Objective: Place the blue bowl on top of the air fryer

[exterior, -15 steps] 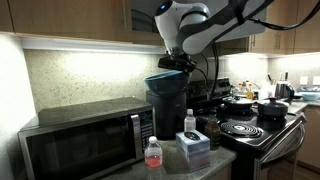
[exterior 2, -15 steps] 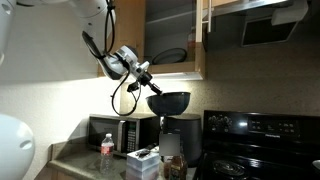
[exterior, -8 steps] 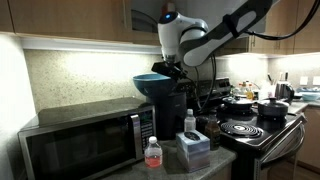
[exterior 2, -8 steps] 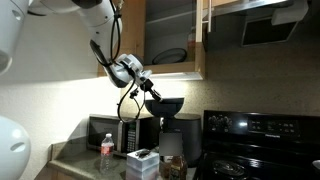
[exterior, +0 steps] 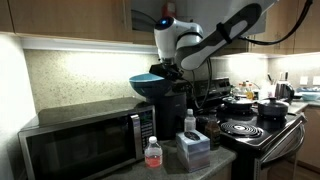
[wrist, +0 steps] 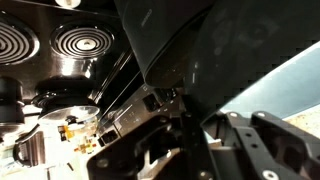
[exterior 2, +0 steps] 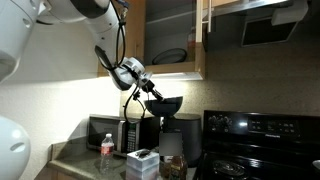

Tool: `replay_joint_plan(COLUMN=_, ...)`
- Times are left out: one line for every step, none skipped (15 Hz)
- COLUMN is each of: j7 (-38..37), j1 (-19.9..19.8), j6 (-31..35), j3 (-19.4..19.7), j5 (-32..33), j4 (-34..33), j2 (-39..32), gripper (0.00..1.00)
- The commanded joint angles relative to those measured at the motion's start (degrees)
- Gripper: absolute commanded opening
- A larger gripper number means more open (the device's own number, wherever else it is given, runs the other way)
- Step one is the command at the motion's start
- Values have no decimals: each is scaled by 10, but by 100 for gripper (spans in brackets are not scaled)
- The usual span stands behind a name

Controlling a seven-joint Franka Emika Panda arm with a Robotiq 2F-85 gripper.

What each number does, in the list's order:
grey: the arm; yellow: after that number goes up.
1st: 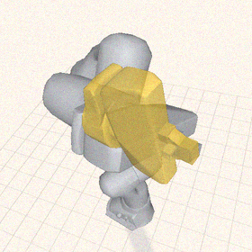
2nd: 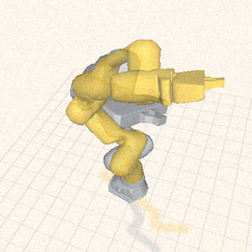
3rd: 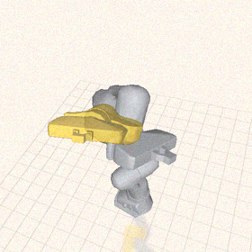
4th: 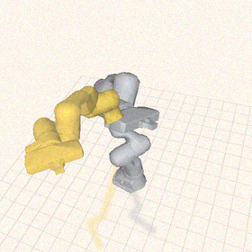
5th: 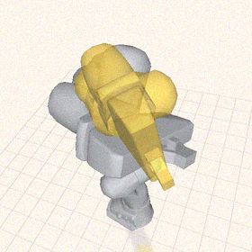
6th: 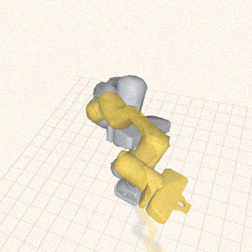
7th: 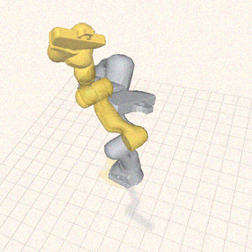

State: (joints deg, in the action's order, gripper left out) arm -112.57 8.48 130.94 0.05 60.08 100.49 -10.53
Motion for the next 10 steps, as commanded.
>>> replay_joint_plan(j7=-51, j1=-5, j6=-54, j3=2, j5=39, j4=6, j2=6, gripper=6)
replay_joint_plan(j7=-58, j1=-5, j6=-66, j3=1, j5=39, j4=4, j2=4, gripper=6)
replay_joint_plan(j7=-63, j1=-8, j6=-68, j3=0, j5=33, j4=6, j2=3, gripper=6)
replay_joint_plan(j7=-60, j1=-11, j6=-64, j3=-2, j5=21, j4=6, j2=2, gripper=6)
replay_joint_plan(j7=-51, j1=-16, j6=-41, j3=-6, j5=1, j4=10, j2=2, gripper=5)
replay_joint_plan(j7=-44, j1=-10, j6=-50, j3=-7, j5=14, j4=-1, j2=0, gripper=8)
replay_joint_plan(j7=-44, j1=-10, j6=-49, j3=-7, j5=11, j4=-1, j2=0, gripper=8)
replay_joint_plan(j7=-44, j1=-10, j6=-49, j3=-7, j5=10, j4=-1, j2=0, gripper=8)
replay_joint_plan(j7=-44, j1=-10, j6=-49, j3=-7, j5=10, j4=-1, j2=0, gripper=8)
replay_joint_plan(j7=-44, j1=-10, j6=-49, j3=-7, j5=10, j4=-1, j2=0, gripper=8)
